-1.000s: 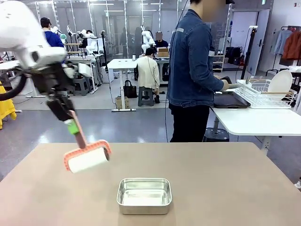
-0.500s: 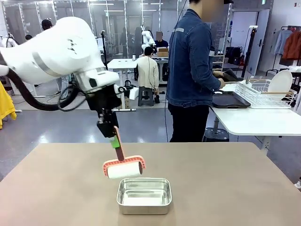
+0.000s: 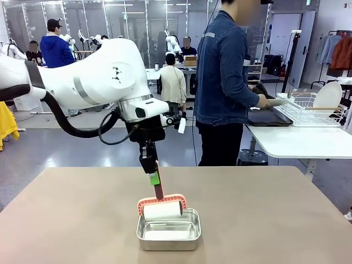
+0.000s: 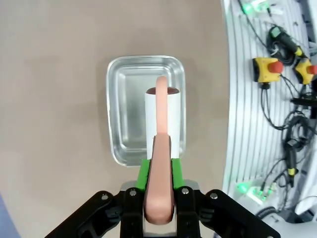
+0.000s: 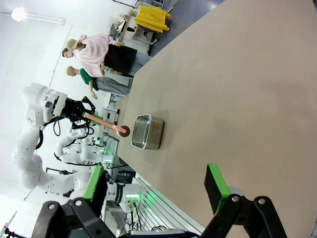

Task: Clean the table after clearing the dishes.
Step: Place the Lint Roller back on top of the Airtight Container.

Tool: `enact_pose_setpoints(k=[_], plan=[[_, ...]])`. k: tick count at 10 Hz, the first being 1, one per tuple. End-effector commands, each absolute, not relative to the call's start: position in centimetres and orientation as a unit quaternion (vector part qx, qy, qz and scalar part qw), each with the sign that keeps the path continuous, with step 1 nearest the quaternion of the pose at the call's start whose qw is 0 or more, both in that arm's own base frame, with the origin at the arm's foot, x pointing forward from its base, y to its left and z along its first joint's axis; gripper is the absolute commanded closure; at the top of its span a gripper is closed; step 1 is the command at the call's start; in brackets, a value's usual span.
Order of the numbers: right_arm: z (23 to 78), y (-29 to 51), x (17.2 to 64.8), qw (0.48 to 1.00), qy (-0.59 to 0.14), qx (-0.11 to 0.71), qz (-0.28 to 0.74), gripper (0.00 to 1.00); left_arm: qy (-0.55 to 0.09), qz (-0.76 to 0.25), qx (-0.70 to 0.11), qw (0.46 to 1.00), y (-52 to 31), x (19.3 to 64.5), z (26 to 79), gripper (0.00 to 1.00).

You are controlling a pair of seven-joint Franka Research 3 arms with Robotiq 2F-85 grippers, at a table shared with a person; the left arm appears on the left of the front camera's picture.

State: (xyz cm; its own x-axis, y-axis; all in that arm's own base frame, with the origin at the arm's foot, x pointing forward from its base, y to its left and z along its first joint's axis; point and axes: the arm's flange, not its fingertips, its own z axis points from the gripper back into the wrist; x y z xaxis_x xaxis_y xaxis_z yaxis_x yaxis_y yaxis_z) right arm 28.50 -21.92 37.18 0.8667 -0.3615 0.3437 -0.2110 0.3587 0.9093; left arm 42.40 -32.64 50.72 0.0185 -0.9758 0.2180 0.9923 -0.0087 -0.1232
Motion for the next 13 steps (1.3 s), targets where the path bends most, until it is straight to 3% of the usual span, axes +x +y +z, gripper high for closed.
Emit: enact_pose_setpoints(k=[1, 3, 10, 11, 12, 13], plan=[[37.2, -21.9, 28.2, 0.783, -0.258, 0.564, -0.039, 0.0, -0.042, -0.69, -0.089, 0.717, -34.0, 43.7, 49.2, 0.79], [37.2, -21.9, 28.2, 0.783, -0.258, 0.564, -0.039, 0.0, -0.04, -0.673, -0.067, 0.735, -34.3, 44.4, 46.8, 0.79], [37.2, -21.9, 28.2, 0.783, -0.258, 0.564, -0.039, 0.0, -0.014, -0.69, -0.054, 0.722, -34.8, 45.7, 42.1, 0.78], [37.2, -21.9, 28.2, 0.783, -0.258, 0.564, -0.039, 0.0, -0.022, -0.69, -0.053, 0.722, -34.9, 46.0, 42.5, 0.46], [37.2, -21.9, 28.2, 0.783, -0.258, 0.564, -0.039, 0.0, -0.025, -0.69, -0.049, 0.721, -34.9, 46.2, 42.7, 0.4], [37.2, -21.9, 28.2, 0.783, -0.258, 0.564, -0.039, 0.0, -0.024, -0.691, -0.048, 0.72, -34.9, 46.2, 42.8, 0.09]])
